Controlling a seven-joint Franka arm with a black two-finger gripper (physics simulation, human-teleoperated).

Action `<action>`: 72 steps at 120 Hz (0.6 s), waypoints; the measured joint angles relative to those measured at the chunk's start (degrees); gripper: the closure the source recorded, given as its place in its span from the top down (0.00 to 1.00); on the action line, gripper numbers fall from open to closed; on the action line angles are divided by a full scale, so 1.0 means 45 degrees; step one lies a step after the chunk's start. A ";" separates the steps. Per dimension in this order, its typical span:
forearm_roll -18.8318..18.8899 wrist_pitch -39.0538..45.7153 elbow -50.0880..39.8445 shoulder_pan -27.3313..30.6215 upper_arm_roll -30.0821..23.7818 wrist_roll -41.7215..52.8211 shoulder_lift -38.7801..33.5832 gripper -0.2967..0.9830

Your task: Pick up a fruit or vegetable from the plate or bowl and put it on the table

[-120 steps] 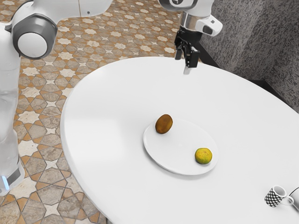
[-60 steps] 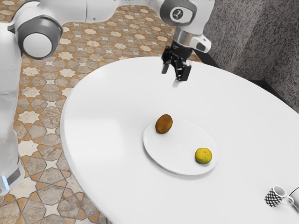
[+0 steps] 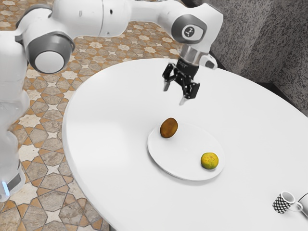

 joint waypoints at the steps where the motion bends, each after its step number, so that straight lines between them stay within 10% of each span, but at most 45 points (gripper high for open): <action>1: -0.0042 0.0014 -0.0028 -0.0076 0.0068 -0.0021 0.0029 0.77; 72: -0.0865 0.2172 -0.2582 -0.0654 0.0479 -0.0921 0.0321 0.77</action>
